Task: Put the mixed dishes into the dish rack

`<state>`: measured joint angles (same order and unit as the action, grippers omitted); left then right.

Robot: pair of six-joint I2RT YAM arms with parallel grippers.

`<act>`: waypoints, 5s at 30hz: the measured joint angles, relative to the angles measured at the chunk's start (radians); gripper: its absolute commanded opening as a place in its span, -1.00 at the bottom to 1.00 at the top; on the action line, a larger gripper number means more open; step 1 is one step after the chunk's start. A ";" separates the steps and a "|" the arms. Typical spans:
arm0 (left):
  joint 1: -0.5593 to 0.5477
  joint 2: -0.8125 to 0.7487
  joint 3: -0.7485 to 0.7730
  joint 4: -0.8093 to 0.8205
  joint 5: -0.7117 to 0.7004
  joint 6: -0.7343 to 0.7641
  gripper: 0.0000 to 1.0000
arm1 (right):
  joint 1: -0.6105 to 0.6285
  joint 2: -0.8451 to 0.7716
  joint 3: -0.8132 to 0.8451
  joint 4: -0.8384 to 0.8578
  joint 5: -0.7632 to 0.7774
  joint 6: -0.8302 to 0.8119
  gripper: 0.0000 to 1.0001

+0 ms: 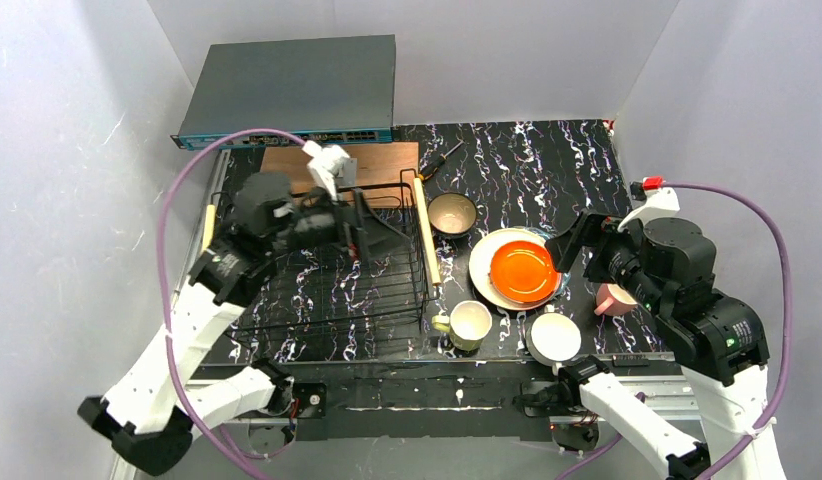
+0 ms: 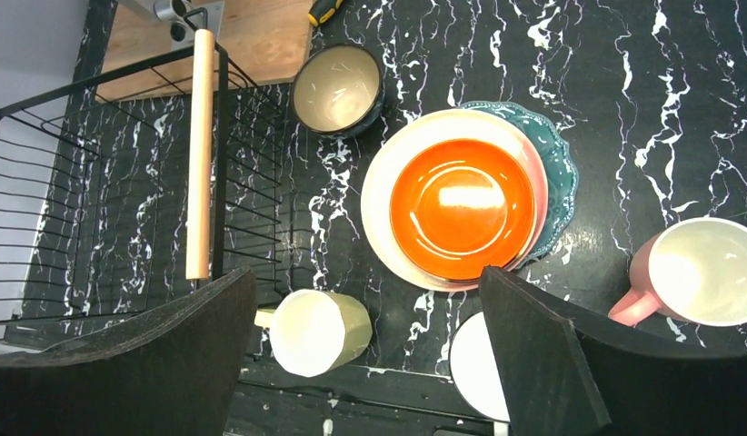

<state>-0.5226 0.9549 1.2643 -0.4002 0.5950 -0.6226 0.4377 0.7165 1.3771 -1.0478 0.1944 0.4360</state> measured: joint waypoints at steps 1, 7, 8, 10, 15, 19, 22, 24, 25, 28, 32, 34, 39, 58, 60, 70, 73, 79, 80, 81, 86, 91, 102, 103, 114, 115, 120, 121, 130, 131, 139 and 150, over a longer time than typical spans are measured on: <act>-0.060 0.020 -0.002 0.004 -0.027 0.003 0.99 | 0.000 -0.002 -0.004 -0.001 0.000 0.004 1.00; -0.373 0.153 -0.012 0.009 -0.210 0.032 0.99 | 0.000 -0.033 -0.036 -0.013 0.011 0.011 1.00; -0.419 0.175 -0.012 0.010 -0.245 0.042 0.99 | 0.000 -0.038 -0.039 -0.015 0.015 0.011 1.00; -0.496 0.218 -0.003 0.002 -0.309 0.064 0.99 | 0.000 -0.049 -0.046 -0.024 0.028 0.012 1.00; -0.683 0.363 0.129 -0.080 -0.522 0.142 0.94 | 0.000 -0.080 -0.059 -0.036 0.079 0.028 1.00; -0.804 0.488 0.270 -0.163 -0.723 0.199 0.84 | 0.000 -0.130 -0.065 -0.036 0.158 0.067 1.00; -0.888 0.596 0.366 -0.244 -0.878 0.234 0.78 | 0.000 -0.205 -0.084 -0.019 0.209 0.098 1.00; -0.927 0.672 0.417 -0.292 -0.947 0.245 0.71 | 0.000 -0.266 -0.104 -0.002 0.231 0.113 1.00; -0.941 0.708 0.435 -0.316 -0.970 0.246 0.68 | 0.000 -0.295 -0.114 0.007 0.240 0.118 1.00; -0.964 0.804 0.461 -0.380 -1.015 0.239 0.60 | 0.000 -0.351 -0.131 0.028 0.261 0.130 1.00; -0.975 0.895 0.472 -0.444 -1.054 0.202 0.59 | 0.000 -0.359 -0.135 0.043 0.275 0.137 1.00; -0.980 0.928 0.480 -0.467 -1.072 0.187 0.59 | 0.000 -0.358 -0.141 0.048 0.276 0.137 1.00; -0.995 0.979 0.499 -0.493 -1.096 0.168 0.48 | 0.000 -0.363 -0.164 0.056 0.278 0.139 1.00; -0.991 1.182 0.642 -0.565 -1.102 0.212 0.17 | 0.000 -0.414 -0.196 0.063 0.288 0.141 1.00; -0.989 1.192 0.642 -0.575 -1.099 0.218 0.11 | 0.000 -0.416 -0.196 0.063 0.290 0.141 1.00; -0.965 1.200 0.642 -0.577 -1.076 0.243 -0.27 | 0.000 -0.417 -0.197 0.063 0.296 0.140 1.00; -0.957 1.200 0.642 -0.580 -1.072 0.250 -0.38 | 0.000 -0.423 -0.201 0.063 0.298 0.140 1.00; -0.953 1.200 0.642 -0.592 -1.062 0.256 -0.62 | 0.000 -0.429 -0.205 0.063 0.300 0.140 1.00; -0.952 1.200 0.642 -0.594 -1.059 0.256 -0.64 | 0.000 -0.429 -0.207 0.063 0.301 0.140 1.00; -0.952 1.200 0.643 -0.595 -1.053 0.256 -0.66 | 0.000 -0.429 -0.209 0.062 0.301 0.140 1.00; -0.952 1.201 0.652 -0.598 -1.022 0.262 -0.81 | 0.000 -0.429 -0.214 0.063 0.301 0.140 1.00; -0.952 1.200 0.667 -0.605 -0.975 0.264 -0.92 | 0.000 -0.429 -0.214 0.063 0.301 0.140 1.00; -0.912 0.974 0.670 -0.464 -0.635 0.249 -1.00 | 0.000 -0.429 -0.217 0.063 0.315 0.128 1.00; -0.891 0.901 0.635 -0.411 -0.574 0.234 -0.99 | 0.000 -0.429 -0.220 0.064 0.317 0.126 1.00; -0.357 0.222 0.221 0.321 -0.043 -0.195 -1.00 | 0.000 -0.332 -0.356 0.150 0.225 0.046 1.00; -0.352 0.220 0.217 0.343 -0.030 -0.211 -1.00 | 0.000 -0.307 -0.367 0.161 0.204 0.038 1.00; -0.235 0.229 0.011 0.831 0.137 -0.613 -1.00 | -0.004 -0.211 -0.434 0.326 -0.165 -0.056 1.00; -0.206 0.250 -0.025 0.933 0.143 -0.699 -1.00 | -0.003 -0.190 -0.452 0.379 -0.267 -0.069 1.00; -0.134 0.359 -0.215 1.461 0.049 -1.148 -1.00 | 0.220 -0.131 -0.608 0.956 -0.644 0.014 0.90; -0.134 0.332 -0.240 1.477 0.040 -1.156 -1.00 | 0.259 -0.130 -0.610 1.000 -0.635 0.023 0.84; -0.134 0.143 -0.324 1.535 -0.005 -1.163 -1.00 | 0.526 -0.027 -0.610 1.346 -0.424 0.084 0.68; -0.134 0.117 -0.355 1.540 -0.038 -1.166 -1.00 | 0.654 0.130 -0.483 1.373 -0.171 0.087 0.31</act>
<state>-0.6567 1.0721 0.9095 1.1401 0.5573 -1.7885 1.0919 0.8469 0.8936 0.3250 0.0234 0.5225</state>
